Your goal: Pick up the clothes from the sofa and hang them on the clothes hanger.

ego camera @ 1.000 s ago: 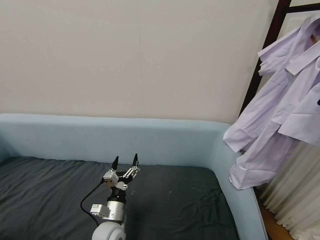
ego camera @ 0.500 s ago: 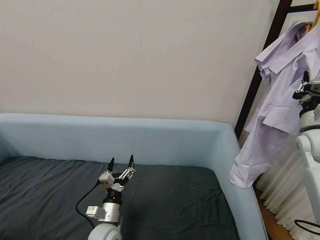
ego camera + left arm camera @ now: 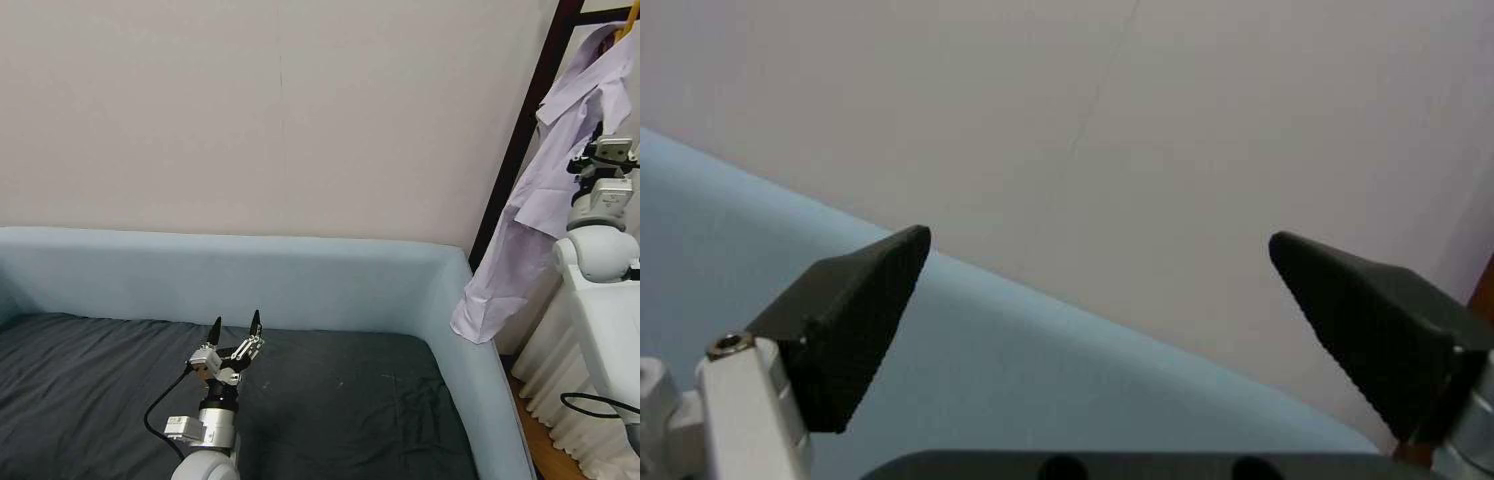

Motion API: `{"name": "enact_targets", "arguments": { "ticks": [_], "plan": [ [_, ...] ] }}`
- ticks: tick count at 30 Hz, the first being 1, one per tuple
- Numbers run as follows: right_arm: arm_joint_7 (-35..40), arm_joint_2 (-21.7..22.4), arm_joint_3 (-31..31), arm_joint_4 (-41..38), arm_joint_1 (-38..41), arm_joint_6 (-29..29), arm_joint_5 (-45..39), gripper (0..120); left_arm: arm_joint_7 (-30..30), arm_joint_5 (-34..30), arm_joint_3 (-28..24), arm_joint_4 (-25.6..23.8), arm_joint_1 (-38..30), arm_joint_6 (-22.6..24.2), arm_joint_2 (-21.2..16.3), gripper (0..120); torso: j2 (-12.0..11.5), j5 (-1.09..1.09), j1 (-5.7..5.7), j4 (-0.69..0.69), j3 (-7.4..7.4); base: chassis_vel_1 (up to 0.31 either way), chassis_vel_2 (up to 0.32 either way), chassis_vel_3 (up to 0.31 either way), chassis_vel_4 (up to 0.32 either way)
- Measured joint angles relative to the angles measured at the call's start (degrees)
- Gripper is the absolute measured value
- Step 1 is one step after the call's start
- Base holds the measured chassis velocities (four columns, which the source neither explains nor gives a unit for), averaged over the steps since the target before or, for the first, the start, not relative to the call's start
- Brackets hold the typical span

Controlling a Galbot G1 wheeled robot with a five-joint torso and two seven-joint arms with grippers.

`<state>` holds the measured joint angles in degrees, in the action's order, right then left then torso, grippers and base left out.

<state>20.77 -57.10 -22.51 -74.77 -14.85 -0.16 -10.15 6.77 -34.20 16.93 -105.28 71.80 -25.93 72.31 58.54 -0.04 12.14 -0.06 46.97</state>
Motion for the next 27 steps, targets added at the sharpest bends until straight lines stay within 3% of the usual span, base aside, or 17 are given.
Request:
{"name": "enact_targets", "arguments": {
  "ticks": [9,27],
  "plan": [
    [4.53,-2.77,5.52,7.75,6.76,-1.65,0.57,1,0.09,-0.01,0.52,-0.56,0.65,0.00,0.25,100,0.00,0.00,0.00,0.01,0.00,0.000,0.000,0.000,0.000],
    [4.35,-4.49,6.95,15.85,13.17,-0.52,1.03,1,0.02,0.09,0.23,-0.91,0.62,-0.11,0.40,100,0.00,0.00,0.00,-0.01,-0.01,0.000,0.000,0.000,0.000]
  ]
}}
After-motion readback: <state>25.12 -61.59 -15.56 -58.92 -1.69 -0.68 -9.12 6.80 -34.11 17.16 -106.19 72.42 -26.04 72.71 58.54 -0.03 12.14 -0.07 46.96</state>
